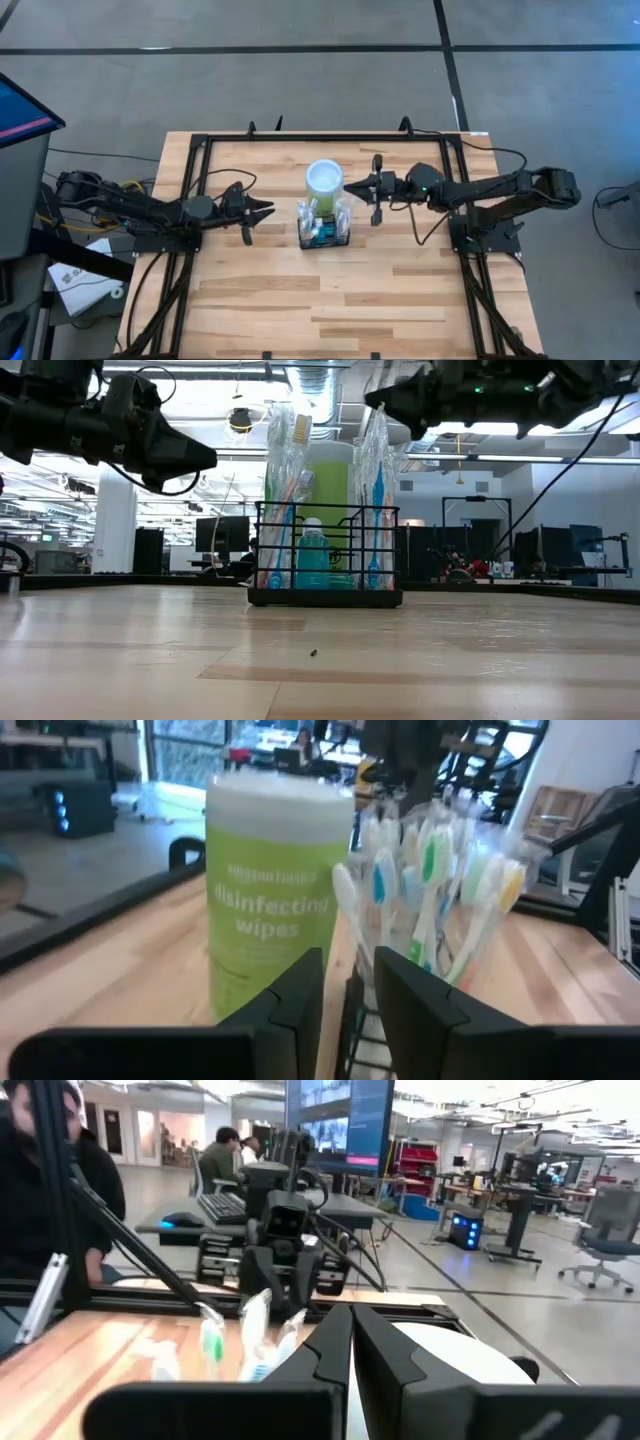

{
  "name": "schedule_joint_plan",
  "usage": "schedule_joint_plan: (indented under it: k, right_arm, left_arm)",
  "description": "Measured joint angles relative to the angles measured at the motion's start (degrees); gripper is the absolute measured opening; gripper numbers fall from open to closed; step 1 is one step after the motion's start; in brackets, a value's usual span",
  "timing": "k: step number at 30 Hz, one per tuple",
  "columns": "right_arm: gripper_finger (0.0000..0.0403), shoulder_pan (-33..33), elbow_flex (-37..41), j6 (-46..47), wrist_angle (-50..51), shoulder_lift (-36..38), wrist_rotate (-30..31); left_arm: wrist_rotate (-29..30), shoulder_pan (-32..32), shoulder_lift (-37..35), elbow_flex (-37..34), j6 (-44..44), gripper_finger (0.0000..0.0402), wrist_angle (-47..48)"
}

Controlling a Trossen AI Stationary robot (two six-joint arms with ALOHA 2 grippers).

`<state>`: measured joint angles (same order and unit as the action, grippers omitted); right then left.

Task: Pick & Place toothbrushing station
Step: Return to Home Position

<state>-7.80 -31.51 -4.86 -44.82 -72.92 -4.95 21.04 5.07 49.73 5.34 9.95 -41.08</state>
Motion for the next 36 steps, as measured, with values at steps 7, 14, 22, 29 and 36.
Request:
schedule_joint_plan:
  k: [7,14,22,29,36]
  right_arm:
    - [0.0007,-2.6,6.25,2.24,-0.3,6.02,-0.19]
    - [0.0007,-5.43,10.22,2.97,-0.82,9.62,-0.01]
    - [0.0007,-8.57,14.16,4.67,-2.39,10.0,0.11]
    - [0.0007,-8.55,16.95,4.88,-7.32,10.0,0.02]
    - [0.0007,-8.54,22.45,5.36,-15.41,13.29,1.33]
  left_arm:
    - [-5.17,-3.65,-3.57,0.02,-0.81,0.0088,6.34]
    - [-7.0,-3.51,-6.39,0.02,-0.78,0.0088,8.94]
    - [-7.43,-3.51,-13.11,0.02,-1.74,0.0088,15.61]
    - [-7.91,-3.51,-18.51,0.02,-2.11,0.0088,20.97]
    - [-7.5,-3.51,-24.12,0.02,-2.26,0.0088,25.64]
